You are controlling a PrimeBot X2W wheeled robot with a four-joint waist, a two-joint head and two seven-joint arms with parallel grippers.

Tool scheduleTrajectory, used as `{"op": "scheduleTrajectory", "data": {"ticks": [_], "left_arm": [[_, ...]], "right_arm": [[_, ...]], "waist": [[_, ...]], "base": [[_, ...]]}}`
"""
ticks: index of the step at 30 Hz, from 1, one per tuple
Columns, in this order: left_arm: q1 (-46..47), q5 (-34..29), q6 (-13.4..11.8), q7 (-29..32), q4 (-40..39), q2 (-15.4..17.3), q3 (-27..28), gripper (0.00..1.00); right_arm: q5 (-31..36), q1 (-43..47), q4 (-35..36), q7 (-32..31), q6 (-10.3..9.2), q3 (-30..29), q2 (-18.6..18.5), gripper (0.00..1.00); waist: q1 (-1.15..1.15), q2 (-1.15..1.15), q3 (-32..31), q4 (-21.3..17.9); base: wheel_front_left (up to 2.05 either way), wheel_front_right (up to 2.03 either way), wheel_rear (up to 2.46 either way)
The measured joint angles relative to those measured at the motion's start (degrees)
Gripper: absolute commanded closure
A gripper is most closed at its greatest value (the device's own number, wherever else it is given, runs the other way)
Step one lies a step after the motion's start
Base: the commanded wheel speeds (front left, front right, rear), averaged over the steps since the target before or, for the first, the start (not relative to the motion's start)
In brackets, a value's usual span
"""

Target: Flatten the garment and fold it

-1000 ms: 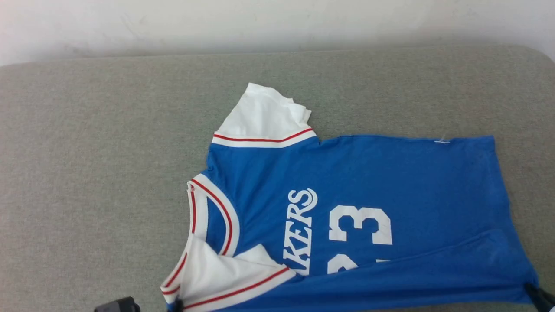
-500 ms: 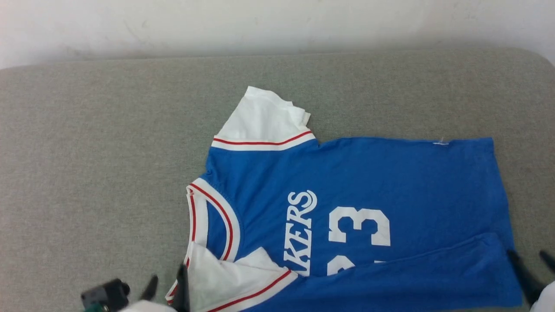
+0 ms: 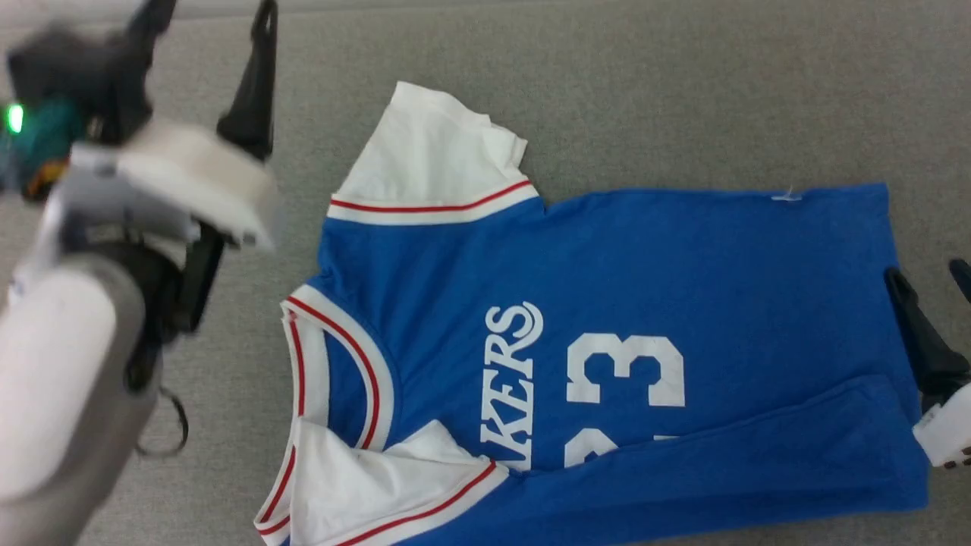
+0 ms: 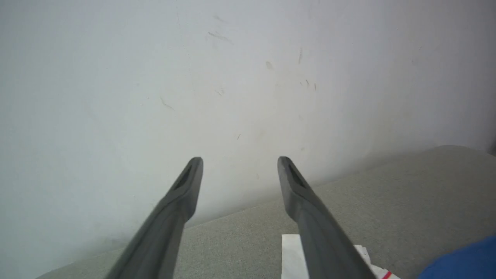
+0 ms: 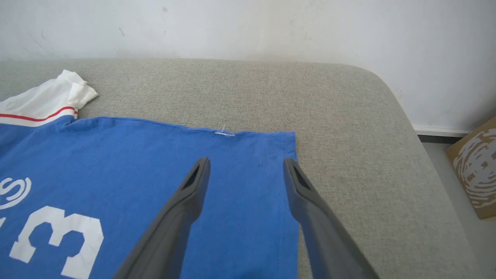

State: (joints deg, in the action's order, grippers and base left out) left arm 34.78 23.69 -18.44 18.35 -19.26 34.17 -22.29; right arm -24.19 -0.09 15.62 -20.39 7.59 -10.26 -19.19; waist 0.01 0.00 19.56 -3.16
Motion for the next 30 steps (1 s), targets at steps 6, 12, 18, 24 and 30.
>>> {"op": "scheduleTrajectory", "data": {"ticks": [6, 12, 18, 24, 30], "left_arm": [[19.04, -1.30, 6.91, 9.09, 14.14, -3.34, -5.27, 0.00], [25.32, 0.58, 11.89, 14.68, 25.08, -6.13, -8.96, 0.00], [25.72, 1.98, 12.41, 20.54, 29.89, -5.67, -9.84, 0.00], [24.89, 3.69, 12.27, 26.77, 31.06, -4.30, -10.50, 0.52], [24.91, 3.99, 11.28, 27.22, 28.75, -3.35, -10.11, 1.00]], "right_arm": [[-0.41, -4.07, 0.13, 0.57, -0.03, 4.49, -1.01, 0.00], [-1.49, -7.38, 0.27, 2.12, -0.03, 7.06, -2.01, 0.00], [-1.83, -8.42, -0.49, 3.12, -0.03, 7.53, -2.41, 0.00], [-2.44, -8.61, -1.79, 4.05, -0.03, 7.12, -2.44, 0.00], [-2.63, -9.57, -1.87, 4.61, -0.03, 6.93, -3.30, 0.00]], "waist": [[0.01, 0.00, 5.50, -1.61], [0.01, 0.00, 10.51, -3.92], [0.00, 0.01, 14.11, -6.74], [-0.01, 0.01, 16.61, -8.91], [-0.02, 0.01, 17.90, -9.57]], "base": [[0.00, 0.00, 0.00], [0.00, 0.00, 0.00], [0.00, 0.00, 0.00], [0.00, 0.00, 0.00], [0.00, 0.00, 0.00]]}}
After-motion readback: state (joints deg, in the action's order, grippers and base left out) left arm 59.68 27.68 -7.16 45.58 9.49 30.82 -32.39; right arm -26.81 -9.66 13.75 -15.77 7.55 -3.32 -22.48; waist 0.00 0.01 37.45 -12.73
